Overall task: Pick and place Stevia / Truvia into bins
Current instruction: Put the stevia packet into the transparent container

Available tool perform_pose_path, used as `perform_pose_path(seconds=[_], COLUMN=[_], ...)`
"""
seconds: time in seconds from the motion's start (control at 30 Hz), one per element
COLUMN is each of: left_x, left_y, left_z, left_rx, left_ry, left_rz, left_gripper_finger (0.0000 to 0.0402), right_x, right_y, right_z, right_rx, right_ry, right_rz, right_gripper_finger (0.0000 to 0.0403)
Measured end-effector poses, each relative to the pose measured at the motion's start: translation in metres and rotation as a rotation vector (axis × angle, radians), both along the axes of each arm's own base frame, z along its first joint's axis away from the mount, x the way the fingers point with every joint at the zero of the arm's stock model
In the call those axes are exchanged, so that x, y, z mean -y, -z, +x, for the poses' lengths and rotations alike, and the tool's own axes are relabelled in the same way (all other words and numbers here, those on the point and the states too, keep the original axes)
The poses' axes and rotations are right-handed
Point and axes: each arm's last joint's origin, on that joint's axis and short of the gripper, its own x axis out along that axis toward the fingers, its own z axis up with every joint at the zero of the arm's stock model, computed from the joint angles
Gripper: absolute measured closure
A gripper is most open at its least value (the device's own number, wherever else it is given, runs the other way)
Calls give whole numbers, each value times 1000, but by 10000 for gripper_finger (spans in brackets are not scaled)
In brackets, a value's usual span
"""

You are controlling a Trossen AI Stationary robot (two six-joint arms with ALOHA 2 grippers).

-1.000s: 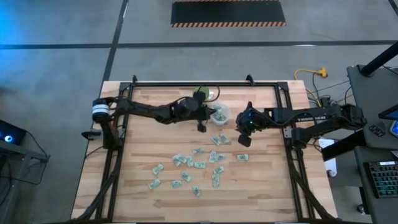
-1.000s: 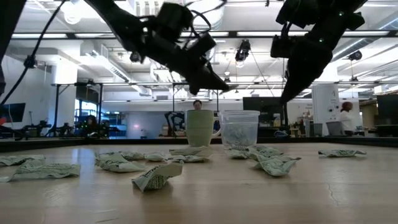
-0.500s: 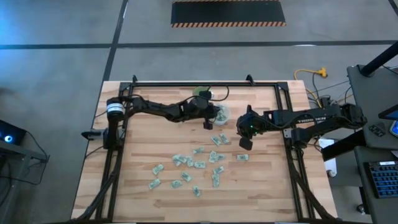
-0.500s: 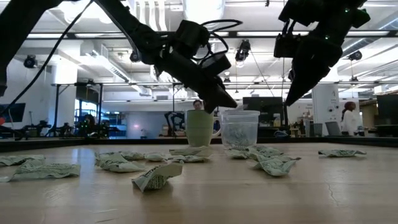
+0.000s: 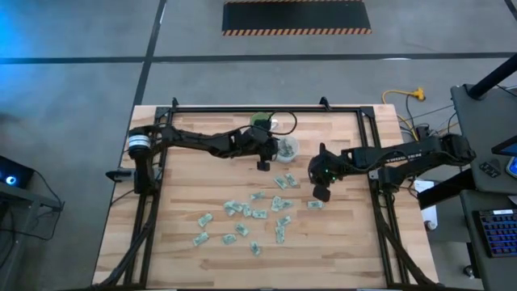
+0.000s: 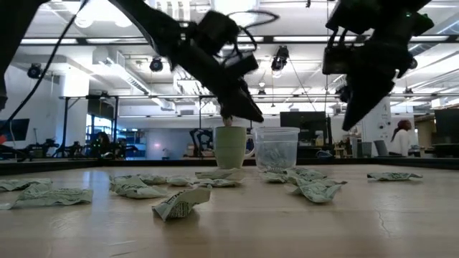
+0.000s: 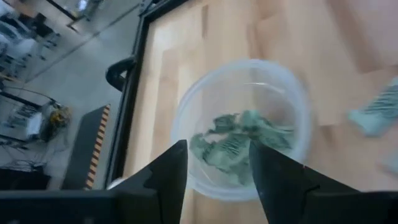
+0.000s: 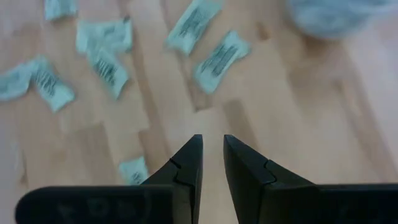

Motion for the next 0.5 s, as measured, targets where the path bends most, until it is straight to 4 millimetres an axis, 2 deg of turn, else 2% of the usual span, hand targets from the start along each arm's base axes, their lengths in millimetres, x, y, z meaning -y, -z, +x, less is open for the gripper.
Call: perform_pose_path(seconds=[0.23,0.4,0.5], left_x=[32,51,60], left_y=[-38,-45,-39], left_z=[-33,-64,-80], left_rx=[-38,-107,-124], left_ry=[24,21,20], left_rz=[-82,-159,-190], left_gripper_finger=[243,243,243], right_x=[-22,-39,-45], right_y=[10,16,20], right_z=[-6,-7,-7], right_rx=[-23,-1,-7], right_ry=[-48,-109,-117], right_rz=[32,39,45], right_gripper_finger=[346,346,346])
